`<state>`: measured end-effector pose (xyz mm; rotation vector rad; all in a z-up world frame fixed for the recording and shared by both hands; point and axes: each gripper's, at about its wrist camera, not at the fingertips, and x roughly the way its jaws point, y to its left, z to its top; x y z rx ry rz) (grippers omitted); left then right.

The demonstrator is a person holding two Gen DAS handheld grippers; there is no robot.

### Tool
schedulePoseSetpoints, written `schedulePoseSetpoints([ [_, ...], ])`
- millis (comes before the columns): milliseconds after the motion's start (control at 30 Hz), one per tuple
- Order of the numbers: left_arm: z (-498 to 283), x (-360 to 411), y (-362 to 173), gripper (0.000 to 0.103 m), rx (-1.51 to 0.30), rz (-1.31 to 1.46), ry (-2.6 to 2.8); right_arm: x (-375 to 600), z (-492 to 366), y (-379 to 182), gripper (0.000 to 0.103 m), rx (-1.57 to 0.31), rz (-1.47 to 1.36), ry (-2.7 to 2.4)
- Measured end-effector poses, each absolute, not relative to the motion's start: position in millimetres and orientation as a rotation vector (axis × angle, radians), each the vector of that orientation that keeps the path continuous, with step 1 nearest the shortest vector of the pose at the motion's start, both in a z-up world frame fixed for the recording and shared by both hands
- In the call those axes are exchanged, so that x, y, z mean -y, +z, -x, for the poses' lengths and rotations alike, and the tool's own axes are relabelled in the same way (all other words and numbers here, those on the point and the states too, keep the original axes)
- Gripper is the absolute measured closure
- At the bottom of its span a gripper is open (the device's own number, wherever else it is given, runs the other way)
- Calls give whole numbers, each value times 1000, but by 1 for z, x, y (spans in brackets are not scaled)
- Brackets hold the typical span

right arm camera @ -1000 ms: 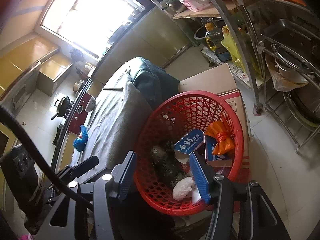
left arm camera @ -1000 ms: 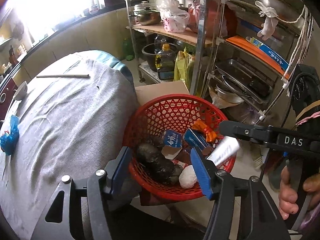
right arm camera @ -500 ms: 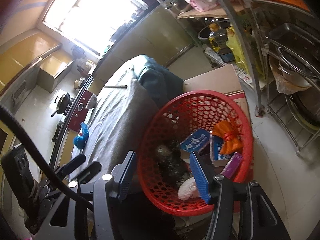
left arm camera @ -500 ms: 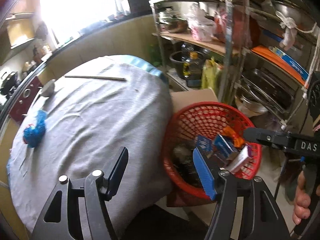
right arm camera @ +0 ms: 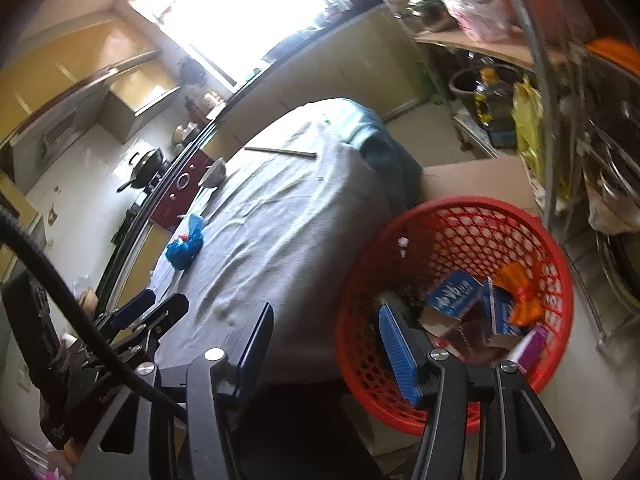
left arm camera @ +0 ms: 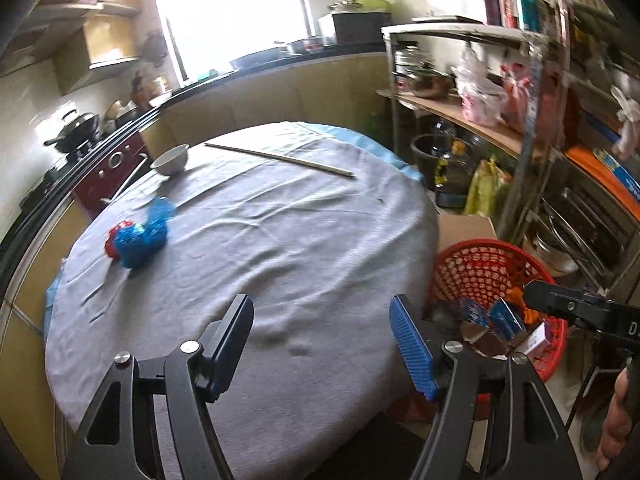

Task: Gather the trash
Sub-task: 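Move both open tools back over the table toward the plastic bags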

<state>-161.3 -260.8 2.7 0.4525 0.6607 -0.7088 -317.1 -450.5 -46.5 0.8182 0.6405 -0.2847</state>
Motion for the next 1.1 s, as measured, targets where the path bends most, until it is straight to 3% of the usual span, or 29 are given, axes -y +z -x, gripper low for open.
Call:
schedulePoseSetpoints([
  [300,124,224,3,31,-687,-380,-619,426,273,-10,44,-628,-697,-216],
  [733,9,95,-15,31,-767,-214,-270,380,191,-5,44,-728,-573,-99],
  [1100,-41,9,-26,31,-702,-212,-74,327,38,3,44,-831,-570,74],
])
